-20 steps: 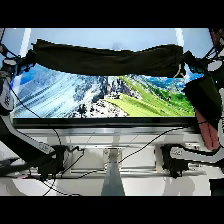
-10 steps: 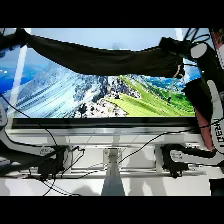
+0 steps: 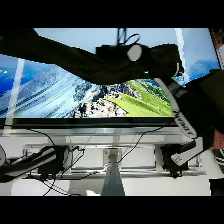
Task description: Fold the clothes and pants, and hang the long-sleeved shirts on hangers.
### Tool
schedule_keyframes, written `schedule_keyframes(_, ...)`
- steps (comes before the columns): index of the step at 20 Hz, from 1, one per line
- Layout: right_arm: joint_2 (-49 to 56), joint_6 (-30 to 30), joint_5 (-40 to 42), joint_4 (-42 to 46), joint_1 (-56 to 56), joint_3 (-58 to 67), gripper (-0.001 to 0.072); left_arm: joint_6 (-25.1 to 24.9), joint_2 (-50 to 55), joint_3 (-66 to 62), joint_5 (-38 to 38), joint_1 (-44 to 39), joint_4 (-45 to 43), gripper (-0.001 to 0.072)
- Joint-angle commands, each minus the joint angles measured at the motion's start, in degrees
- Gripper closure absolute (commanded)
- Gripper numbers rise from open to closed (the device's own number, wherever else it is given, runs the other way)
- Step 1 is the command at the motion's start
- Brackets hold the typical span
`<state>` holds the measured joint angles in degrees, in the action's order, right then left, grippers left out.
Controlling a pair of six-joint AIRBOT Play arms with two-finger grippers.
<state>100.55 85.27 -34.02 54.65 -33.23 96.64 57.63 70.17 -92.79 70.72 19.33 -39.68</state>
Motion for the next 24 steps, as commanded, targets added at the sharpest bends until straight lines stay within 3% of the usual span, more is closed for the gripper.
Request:
schedule_keyframes(1,9.46,3.43,-1.11,-3.67,-8.39,10.49,0.0682,0.48,-3.80,-0.02,3.37,-0.07,4.33,0.0690)
schedule_keyframes(3,12.66,8.41,0.87,-3.65,-11.76,14.03,0.0681,2.36,-3.78,-0.02,3.28,-0.07,5.53,0.0690)
schedule_keyframes(8,13.66,8.41,-1.44,-2.97,-13.86,15.82,0.0681,2.45,-1.73,0.09,3.39,-0.04,5.01,0.0690)
schedule_keyframes(15,9.42,8.07,-18.80,6.75,-0.92,18.23,0.0680,5.18,5.64,0.13,3.54,-1.84,5.51,0.0689)
schedule_keyframes(18,6.34,5.99,-23.58,7.15,6.47,18.23,0.0680,5.18,10.88,0.44,3.45,-9.11,5.51,0.0690)
schedule_keyframes(22,3.26,5.05,-24.87,7.32,14.19,18.23,0.0680,5.20,19.52,0.44,-0.46,-25.70,6.19,0.0689)
schedule_keyframes(23,2.73,5.03,-25.11,7.34,15.82,18.23,0.0680,5.20,21.35,0.44,-2.19,-29.59,6.58,0.0669)
schedule_keyframes(24,2.19,5.05,-25.46,7.32,17.44,18.23,0.0680,5.18,23.19,0.42,-3.85,-33.33,6.80,0.0477)
